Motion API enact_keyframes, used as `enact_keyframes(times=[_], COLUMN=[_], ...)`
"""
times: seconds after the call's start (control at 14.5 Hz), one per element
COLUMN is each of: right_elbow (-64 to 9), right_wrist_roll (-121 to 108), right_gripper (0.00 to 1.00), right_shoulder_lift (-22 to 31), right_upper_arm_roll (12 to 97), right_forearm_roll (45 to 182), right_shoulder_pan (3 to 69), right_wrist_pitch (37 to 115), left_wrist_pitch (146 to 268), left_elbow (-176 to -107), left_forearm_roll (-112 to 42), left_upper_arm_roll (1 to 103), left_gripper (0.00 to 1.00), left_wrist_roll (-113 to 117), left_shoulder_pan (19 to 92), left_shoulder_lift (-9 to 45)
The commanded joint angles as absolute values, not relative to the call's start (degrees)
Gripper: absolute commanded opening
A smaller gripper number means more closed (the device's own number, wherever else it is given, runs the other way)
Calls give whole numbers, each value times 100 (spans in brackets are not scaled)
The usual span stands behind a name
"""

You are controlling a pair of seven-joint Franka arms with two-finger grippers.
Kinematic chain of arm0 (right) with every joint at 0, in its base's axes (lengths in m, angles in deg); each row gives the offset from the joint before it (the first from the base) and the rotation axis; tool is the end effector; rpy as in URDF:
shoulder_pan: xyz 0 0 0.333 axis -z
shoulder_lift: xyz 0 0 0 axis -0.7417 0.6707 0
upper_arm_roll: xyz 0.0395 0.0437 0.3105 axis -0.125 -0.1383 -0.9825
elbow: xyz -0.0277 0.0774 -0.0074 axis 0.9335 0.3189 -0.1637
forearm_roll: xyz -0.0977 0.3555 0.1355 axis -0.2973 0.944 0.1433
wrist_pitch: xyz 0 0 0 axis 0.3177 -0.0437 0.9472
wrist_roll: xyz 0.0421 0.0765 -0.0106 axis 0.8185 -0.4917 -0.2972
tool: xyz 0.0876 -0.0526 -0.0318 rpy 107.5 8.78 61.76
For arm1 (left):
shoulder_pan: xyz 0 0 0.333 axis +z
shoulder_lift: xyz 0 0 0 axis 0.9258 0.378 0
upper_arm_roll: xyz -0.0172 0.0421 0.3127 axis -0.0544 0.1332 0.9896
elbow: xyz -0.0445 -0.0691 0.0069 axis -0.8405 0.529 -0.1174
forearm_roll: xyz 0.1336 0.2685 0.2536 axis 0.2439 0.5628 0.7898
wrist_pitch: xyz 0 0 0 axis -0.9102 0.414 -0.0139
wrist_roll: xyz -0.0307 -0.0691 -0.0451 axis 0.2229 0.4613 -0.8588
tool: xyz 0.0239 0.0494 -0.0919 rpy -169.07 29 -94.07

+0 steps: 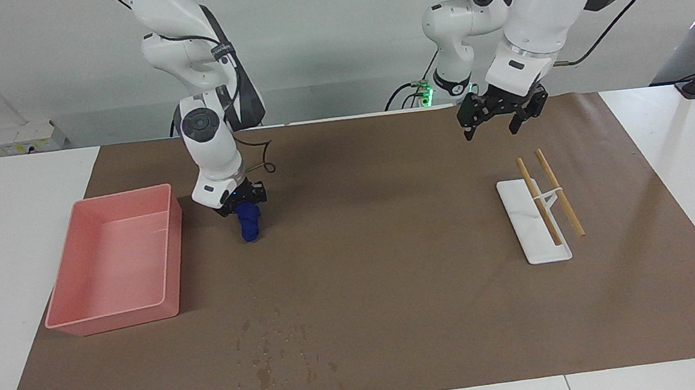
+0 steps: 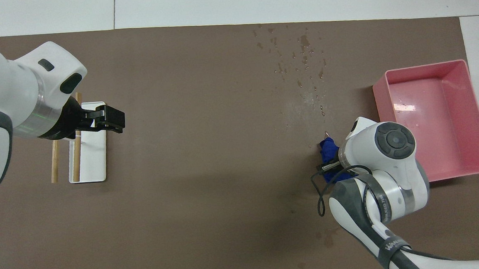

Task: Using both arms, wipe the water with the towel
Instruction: 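Rub the towel over the wet streak with the right gripper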

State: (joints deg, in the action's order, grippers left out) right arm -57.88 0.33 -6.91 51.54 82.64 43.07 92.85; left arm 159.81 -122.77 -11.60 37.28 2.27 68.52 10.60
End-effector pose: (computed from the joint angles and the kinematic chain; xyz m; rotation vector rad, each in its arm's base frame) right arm 0.4851 0.1273 0.2993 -3.1047 -0.4452 0.1070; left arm 0.5436 -0.1627 0.6025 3.1041 -0.0417 -0.0531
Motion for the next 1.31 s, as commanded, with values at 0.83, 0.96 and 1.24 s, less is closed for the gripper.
enact_keyframes(times=[0.83,0.96,1.24], right_elbow=[-5081,-4967,-4844], right_wrist_roll=[-824,-824,-824], right_gripper=[0,0,0], right_shoulder_lift=[138,165,235], right_upper_arm_roll=[5148,5139,5130], right_forearm_roll=[7494,7048,6193], right_shoulder_pan=[4761,4761,4770], right_wrist_pitch=[10511,10520,10564], left_wrist_pitch=[15407,15398,15380], left_elbow=[-12567,-12567,-12672], left_forearm_roll=[-1009,-1009,-1018], left_upper_arm_roll=[4352,4378,4474], left_gripper=[100,100,100], left_wrist_roll=[1619,1593,1610], left_shoulder_pan=[7184,7105,7017], left_shoulder_lift=[660,617,564])
